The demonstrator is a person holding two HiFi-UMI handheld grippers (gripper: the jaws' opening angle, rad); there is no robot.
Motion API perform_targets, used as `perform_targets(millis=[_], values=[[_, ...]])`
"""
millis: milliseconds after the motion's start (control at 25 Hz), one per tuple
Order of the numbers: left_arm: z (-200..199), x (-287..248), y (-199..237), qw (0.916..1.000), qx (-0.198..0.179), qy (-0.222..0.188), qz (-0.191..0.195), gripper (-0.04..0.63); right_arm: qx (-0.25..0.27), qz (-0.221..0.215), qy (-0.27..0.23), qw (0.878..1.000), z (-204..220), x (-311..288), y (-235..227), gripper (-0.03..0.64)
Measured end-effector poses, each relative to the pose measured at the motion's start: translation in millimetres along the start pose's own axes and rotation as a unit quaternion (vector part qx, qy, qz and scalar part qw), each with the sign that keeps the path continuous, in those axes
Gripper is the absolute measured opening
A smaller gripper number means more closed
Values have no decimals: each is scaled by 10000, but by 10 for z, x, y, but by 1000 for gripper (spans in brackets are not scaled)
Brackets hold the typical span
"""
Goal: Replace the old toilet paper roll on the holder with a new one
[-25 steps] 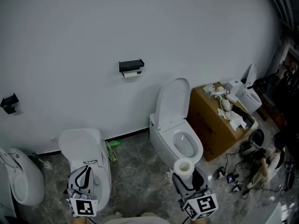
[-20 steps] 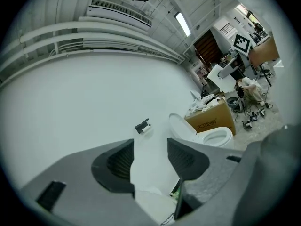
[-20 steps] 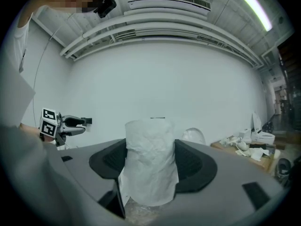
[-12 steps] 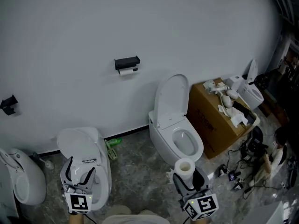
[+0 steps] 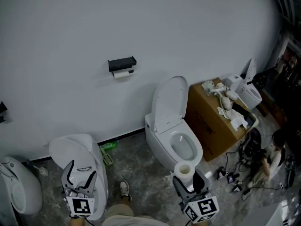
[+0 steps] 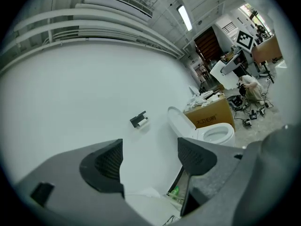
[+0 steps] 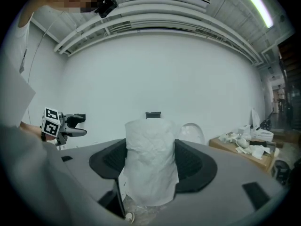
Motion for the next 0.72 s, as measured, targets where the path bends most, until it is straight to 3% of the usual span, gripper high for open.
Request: perform_targets(millis=[200, 320, 480, 720], values=[[220, -891, 200, 9988, 432, -15, 249, 348, 95, 232, 101, 9996, -141, -733, -223, 302], [95, -1473, 446, 9981, 431, -198, 394, 348, 203, 272, 118, 9994, -361, -1304, -288, 302], [224, -2138, 687, 9949, 641, -355, 693, 348, 297, 259, 139, 9991, -639, -1994, -271, 302], [293, -2691, 833, 9918, 591, -380, 1071, 348, 217, 347, 271, 9988, -717, -2543, -281, 302]])
Point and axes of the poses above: the fingertips, and each gripper's own axes: x backward along the fingers, y to its left, z out of its underside, the point moved 1 cm from there along x, backward along the fingers, and after that the axes turned 7 degrees about x, right-handed, at the moved point
